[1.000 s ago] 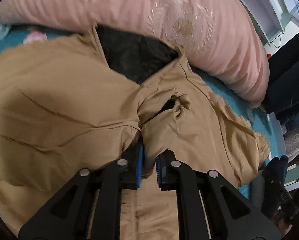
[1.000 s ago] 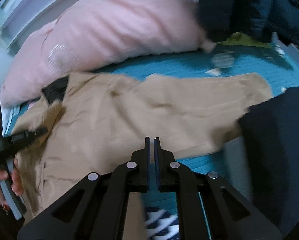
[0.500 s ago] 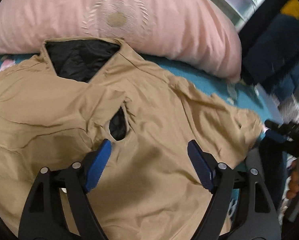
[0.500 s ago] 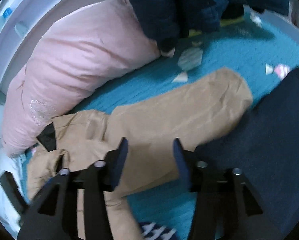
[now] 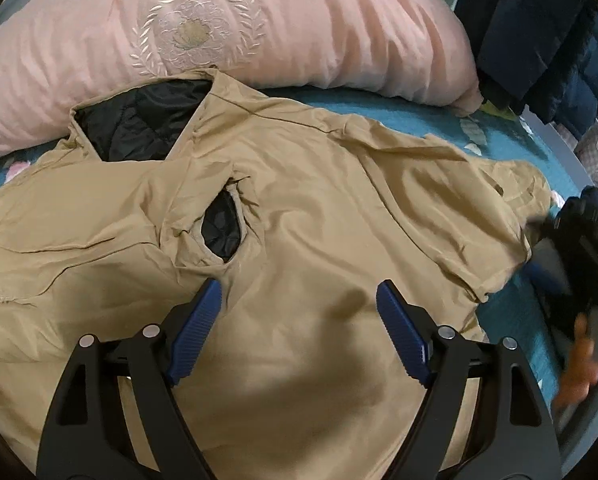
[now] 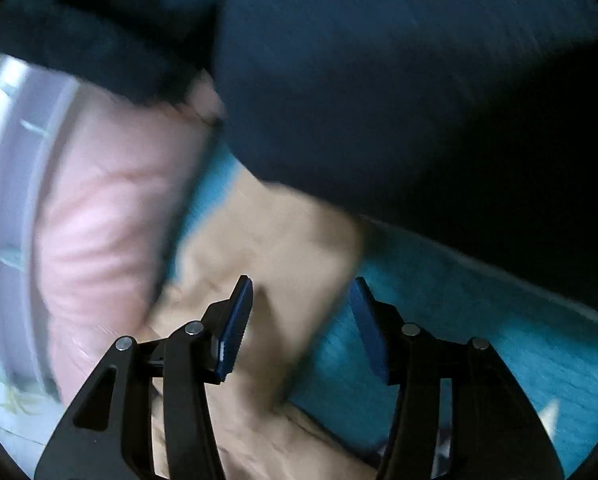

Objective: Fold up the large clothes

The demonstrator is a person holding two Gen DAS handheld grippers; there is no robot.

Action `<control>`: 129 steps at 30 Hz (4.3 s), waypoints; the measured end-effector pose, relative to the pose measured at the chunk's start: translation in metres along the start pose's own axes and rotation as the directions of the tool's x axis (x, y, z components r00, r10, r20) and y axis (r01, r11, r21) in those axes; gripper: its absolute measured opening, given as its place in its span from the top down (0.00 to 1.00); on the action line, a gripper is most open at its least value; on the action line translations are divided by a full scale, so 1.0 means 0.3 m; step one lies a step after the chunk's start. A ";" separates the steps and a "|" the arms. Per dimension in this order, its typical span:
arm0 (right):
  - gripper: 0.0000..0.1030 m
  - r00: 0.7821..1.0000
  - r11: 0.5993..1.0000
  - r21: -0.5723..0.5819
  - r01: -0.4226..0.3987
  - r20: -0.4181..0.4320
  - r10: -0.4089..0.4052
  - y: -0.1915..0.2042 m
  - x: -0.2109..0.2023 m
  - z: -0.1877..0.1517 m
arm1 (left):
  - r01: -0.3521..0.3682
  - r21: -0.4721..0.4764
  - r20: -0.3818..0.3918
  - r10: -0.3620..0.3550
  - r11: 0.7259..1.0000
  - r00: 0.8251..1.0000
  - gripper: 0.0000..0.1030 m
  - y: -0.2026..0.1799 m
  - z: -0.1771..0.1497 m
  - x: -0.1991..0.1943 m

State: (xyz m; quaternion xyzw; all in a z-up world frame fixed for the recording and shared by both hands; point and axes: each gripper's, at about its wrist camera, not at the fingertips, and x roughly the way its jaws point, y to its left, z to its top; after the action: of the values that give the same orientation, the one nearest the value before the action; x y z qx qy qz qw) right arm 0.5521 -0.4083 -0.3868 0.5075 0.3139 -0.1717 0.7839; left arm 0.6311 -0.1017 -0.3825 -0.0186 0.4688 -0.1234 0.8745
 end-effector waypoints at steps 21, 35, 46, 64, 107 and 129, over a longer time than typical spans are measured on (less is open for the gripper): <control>0.73 1.000 0.970 -0.244 -0.007 0.006 0.008 0.138 -0.071 -0.007 | 0.246 0.003 -0.049 -0.246 0.969 0.968 0.64 -0.159 0.023 0.084; 0.50 0.989 0.988 -0.079 0.133 0.073 -0.128 -0.018 0.081 0.050 | 0.224 0.024 -0.136 -0.218 0.974 0.966 0.69 -0.172 0.000 0.182; 0.95 0.968 0.871 -0.484 -0.090 0.162 0.190 0.243 -0.101 -0.026 | 0.305 -0.050 -0.108 -0.309 0.951 0.945 0.69 -0.111 0.000 0.148; 0.72 0.899 0.357 -0.841 -0.407 -0.439 -0.010 0.500 0.045 -0.746 | 0.045 -0.442 0.114 0.007 0.896 0.993 0.68 0.682 -0.196 -0.405; 0.64 0.894 0.734 -0.580 -0.352 -0.440 0.082 0.496 0.036 -0.398 | 0.161 -0.293 0.202 -0.104 0.942 0.974 0.59 0.518 0.028 -0.402; 0.46 0.928 0.641 -0.732 -0.230 -0.364 -0.083 0.494 0.193 -0.218 | 0.052 -0.289 0.081 -0.029 0.956 0.996 0.19 0.689 0.097 -0.258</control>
State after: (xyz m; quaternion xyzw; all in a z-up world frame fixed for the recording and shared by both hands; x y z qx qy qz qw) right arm 0.6615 -0.2834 -0.3423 0.1646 0.4753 0.1067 0.8577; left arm 0.6551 0.1142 -0.3338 -0.1613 0.4479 -0.0702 0.8766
